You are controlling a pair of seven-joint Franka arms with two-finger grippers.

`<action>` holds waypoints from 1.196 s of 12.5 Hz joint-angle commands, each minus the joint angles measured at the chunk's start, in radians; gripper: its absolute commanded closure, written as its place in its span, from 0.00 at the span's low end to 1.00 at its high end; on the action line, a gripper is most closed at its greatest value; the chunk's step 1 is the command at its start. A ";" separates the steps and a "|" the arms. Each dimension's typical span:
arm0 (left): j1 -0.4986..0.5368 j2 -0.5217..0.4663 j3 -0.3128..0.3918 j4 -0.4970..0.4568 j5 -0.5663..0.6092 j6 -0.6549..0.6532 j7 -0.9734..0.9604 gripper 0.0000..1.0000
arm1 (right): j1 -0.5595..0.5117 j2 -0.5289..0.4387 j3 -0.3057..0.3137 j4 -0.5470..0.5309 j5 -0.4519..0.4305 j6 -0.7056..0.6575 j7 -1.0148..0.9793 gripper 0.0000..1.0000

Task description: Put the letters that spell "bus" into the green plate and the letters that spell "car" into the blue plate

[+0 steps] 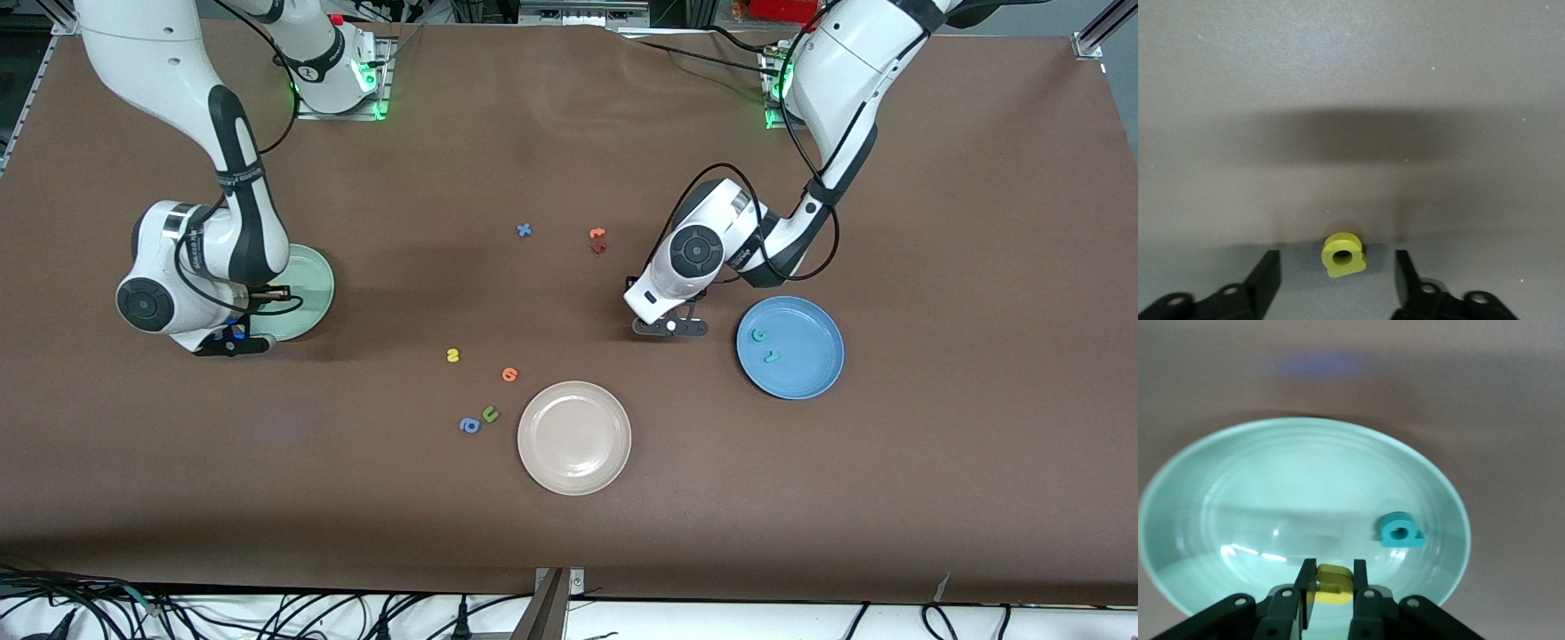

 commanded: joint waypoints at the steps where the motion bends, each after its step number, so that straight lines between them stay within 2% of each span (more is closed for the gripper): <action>1: -0.008 0.003 -0.001 -0.013 0.038 0.027 -0.032 0.50 | -0.011 -0.004 0.004 -0.023 0.007 0.009 -0.032 0.76; 2: -0.009 0.006 -0.001 -0.013 0.038 0.028 -0.032 0.54 | -0.011 -0.003 0.004 -0.026 0.007 0.009 -0.032 0.62; 3: -0.009 0.007 -0.001 -0.013 0.038 0.028 -0.032 0.56 | -0.010 -0.003 0.004 -0.024 0.007 0.007 -0.030 0.22; 4: -0.009 0.007 -0.001 -0.013 0.038 0.028 -0.032 0.64 | -0.010 -0.007 0.004 -0.017 0.007 0.000 -0.027 0.01; 6: -0.009 0.006 -0.001 -0.013 0.038 0.028 -0.032 0.84 | 0.003 -0.044 0.009 -0.007 0.009 -0.025 -0.007 0.01; 7: -0.009 0.001 0.000 -0.012 0.038 0.019 -0.031 0.90 | 0.006 -0.062 0.023 0.018 0.009 -0.051 0.028 0.01; 9: -0.002 -0.034 0.002 -0.002 0.038 -0.043 -0.023 0.91 | 0.006 -0.081 0.094 0.074 0.009 -0.069 0.165 0.01; 12: 0.043 -0.098 0.005 0.065 0.040 -0.240 0.051 0.91 | 0.004 -0.075 0.231 0.158 0.007 -0.044 0.422 0.01; 14: 0.113 -0.127 0.006 0.077 0.041 -0.301 0.183 0.90 | 0.012 -0.038 0.292 0.203 0.007 0.045 0.537 0.01; 15: 0.153 -0.135 0.006 0.079 0.096 -0.311 0.252 0.90 | 0.013 -0.023 0.317 0.204 0.007 0.102 0.588 0.01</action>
